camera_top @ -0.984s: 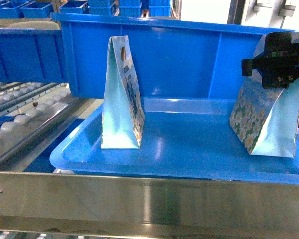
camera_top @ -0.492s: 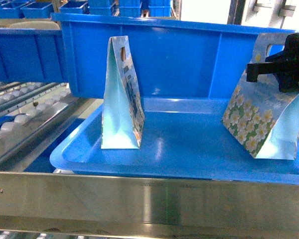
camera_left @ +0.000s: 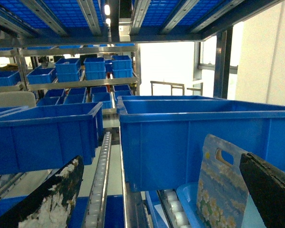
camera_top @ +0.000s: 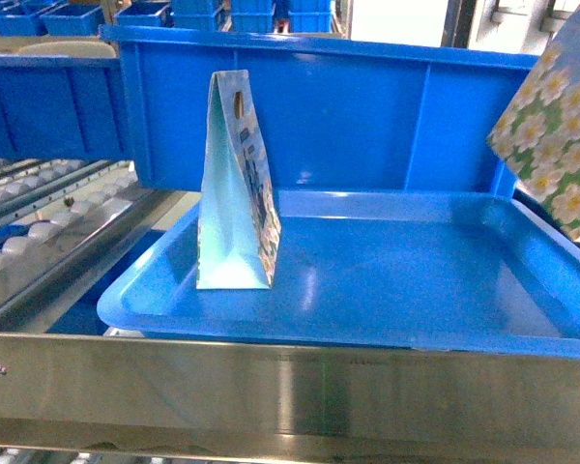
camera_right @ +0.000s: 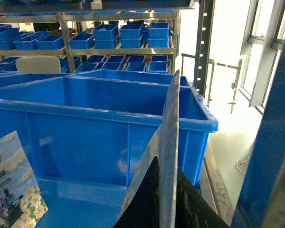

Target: Move flower gift bag to table near conveyor

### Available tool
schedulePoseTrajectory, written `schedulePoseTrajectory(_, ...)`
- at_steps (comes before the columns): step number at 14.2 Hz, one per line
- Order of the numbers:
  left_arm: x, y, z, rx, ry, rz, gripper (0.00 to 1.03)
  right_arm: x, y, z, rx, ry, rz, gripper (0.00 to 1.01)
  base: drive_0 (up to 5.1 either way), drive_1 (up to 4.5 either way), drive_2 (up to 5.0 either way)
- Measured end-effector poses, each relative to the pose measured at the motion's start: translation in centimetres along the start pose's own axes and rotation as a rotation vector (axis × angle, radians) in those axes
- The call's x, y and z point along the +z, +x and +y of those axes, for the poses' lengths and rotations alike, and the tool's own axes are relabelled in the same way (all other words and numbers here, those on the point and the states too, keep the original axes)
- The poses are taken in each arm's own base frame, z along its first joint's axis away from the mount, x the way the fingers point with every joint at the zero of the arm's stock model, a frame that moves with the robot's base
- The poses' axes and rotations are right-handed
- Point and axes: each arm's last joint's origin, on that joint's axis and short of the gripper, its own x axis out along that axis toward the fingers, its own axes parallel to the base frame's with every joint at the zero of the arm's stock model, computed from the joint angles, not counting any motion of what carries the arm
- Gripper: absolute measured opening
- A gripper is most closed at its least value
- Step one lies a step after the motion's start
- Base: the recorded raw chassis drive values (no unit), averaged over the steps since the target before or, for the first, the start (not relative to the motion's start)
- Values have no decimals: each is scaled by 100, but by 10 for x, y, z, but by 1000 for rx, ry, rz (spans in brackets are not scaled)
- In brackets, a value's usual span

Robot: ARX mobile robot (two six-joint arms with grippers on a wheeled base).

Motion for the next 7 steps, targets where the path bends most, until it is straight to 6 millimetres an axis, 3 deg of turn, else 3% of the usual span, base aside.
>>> schedulePoseTrajectory(4, 0, 0, 0, 0, 0, 0, 98, 24, -53, -4, 4, 11, -96, 3, 0, 0, 0)
schedulePoseTrajectory(7, 0, 0, 0, 0, 0, 0, 98, 7, -88, -12, -64, -13, -33, 3, 0, 0, 0)
